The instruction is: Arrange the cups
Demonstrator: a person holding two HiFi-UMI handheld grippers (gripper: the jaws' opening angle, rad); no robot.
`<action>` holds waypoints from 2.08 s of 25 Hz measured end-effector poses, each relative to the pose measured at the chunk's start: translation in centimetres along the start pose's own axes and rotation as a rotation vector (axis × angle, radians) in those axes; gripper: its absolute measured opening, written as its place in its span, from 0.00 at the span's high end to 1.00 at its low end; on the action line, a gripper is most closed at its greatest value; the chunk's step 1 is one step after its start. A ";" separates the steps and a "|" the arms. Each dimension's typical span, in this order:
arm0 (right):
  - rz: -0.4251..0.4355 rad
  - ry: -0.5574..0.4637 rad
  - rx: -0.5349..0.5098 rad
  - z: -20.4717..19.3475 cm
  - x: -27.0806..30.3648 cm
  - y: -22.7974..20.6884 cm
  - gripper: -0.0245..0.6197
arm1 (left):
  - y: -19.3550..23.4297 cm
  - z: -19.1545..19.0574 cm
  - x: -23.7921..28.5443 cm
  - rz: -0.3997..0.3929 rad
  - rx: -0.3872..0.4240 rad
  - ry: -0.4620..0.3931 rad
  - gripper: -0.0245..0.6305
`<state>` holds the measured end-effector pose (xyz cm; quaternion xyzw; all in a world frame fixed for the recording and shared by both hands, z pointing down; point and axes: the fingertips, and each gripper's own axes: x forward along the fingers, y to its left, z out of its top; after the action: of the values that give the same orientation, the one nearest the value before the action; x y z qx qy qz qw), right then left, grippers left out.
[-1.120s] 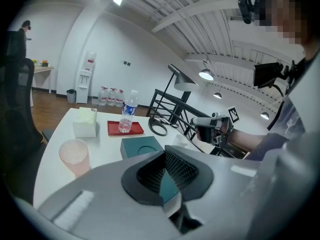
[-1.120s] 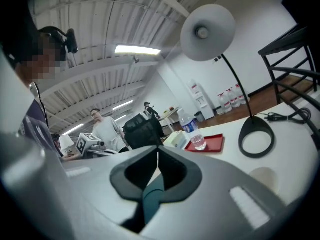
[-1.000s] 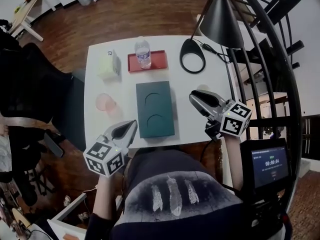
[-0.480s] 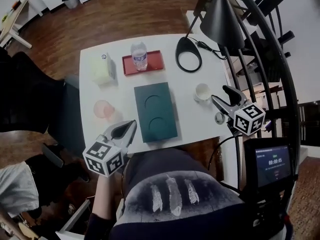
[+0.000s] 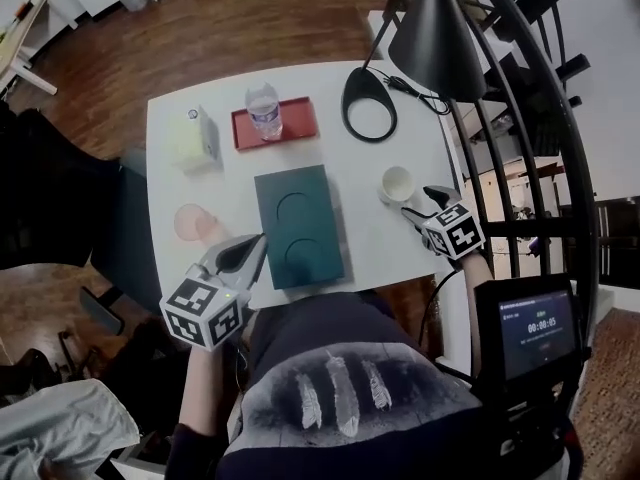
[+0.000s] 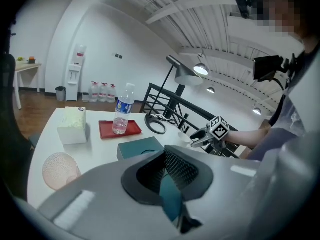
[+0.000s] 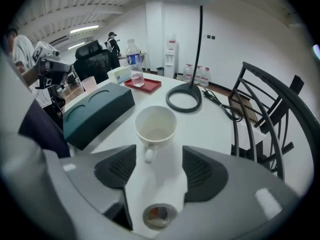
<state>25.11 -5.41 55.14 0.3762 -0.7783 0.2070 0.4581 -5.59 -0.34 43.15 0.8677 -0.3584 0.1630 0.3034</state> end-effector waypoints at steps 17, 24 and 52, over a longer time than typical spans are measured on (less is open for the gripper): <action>0.038 0.176 -0.272 -0.3 3.8 -0.1 0.71 | 0.5 -0.1 1.0 0.075 -0.057 -0.006 0.94; 0.039 0.169 -0.335 0.1 3.9 -0.3 0.89 | 0.6 -0.3 1.0 0.075 -0.054 0.000 0.94; 0.134 -0.098 -0.404 8.4 1.6 3.4 0.89 | 1.9 0.0 -0.1 0.120 -0.077 -0.019 0.94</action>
<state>17.36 -9.48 52.45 0.2336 -0.8486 0.0584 0.4711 -6.98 -1.37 43.85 0.8338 -0.4188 0.1588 0.3227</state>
